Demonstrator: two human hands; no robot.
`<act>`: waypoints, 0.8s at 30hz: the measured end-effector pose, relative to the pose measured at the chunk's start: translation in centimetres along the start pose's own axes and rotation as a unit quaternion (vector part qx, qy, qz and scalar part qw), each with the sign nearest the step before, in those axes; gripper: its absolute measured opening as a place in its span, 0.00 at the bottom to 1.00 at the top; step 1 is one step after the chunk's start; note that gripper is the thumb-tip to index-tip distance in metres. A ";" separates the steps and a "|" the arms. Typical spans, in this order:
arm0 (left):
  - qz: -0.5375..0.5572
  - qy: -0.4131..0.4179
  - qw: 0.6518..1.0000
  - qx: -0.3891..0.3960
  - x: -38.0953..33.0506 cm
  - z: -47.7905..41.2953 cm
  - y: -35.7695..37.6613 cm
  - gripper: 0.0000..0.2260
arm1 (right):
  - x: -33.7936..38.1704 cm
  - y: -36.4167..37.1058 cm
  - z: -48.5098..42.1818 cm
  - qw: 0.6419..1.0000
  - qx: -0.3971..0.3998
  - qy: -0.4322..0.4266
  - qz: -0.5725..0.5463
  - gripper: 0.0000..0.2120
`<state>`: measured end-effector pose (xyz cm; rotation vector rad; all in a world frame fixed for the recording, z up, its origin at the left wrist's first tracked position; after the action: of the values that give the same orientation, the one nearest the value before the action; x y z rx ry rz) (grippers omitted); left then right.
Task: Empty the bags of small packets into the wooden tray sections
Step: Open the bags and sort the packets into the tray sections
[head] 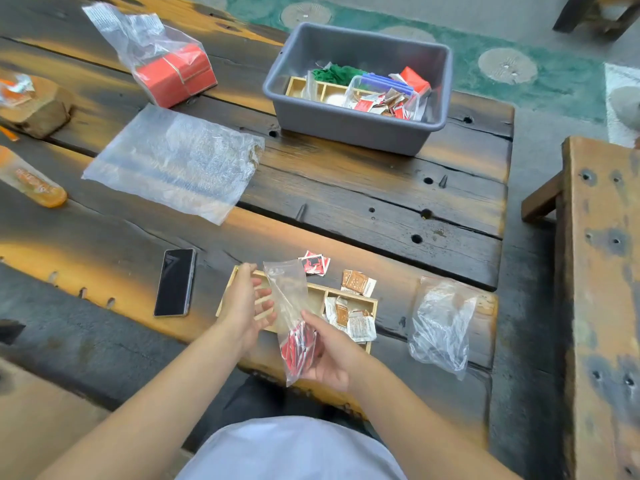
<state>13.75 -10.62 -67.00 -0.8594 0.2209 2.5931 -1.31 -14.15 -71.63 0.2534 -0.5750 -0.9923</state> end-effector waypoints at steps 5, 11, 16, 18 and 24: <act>-0.308 -0.010 0.949 0.061 6.5 -0.3 -1.3 0.14 | -5.3 1.6 -0.5 0.990 -0.036 0.095 -0.101 0.19; -0.470 0.026 0.868 0.159 5.0 -1.5 -0.3 0.07 | -5.4 3.1 -1.4 0.974 -0.138 0.084 -0.157 0.21; -0.461 -0.021 0.853 0.245 2.9 -2.7 1.4 0.12 | -3.7 3.3 -1.4 0.967 -0.227 0.056 -0.103 0.27; -0.450 -0.045 0.850 0.269 2.5 -2.5 1.8 0.13 | -3.0 3.2 -1.1 0.962 -0.253 0.032 -0.092 0.27; -0.336 -0.152 0.865 0.340 2.2 -1.8 2.3 0.10 | -0.8 2.6 0.6 0.937 -0.340 -0.049 -0.060 0.23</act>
<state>12.14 -12.49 -69.67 -0.1942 0.5799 1.7491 -0.08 -12.05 -70.23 -0.3828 -0.2785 -1.2690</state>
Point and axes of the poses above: each hand's wrist, its own z-axis away from the middle knuckle, its own y-axis out of the palm, x = y × z, the point moved 8 cm from there along -z, towards the middle knuckle, and after that the axes turned 5 degrees about z, right-handed, at the moved point
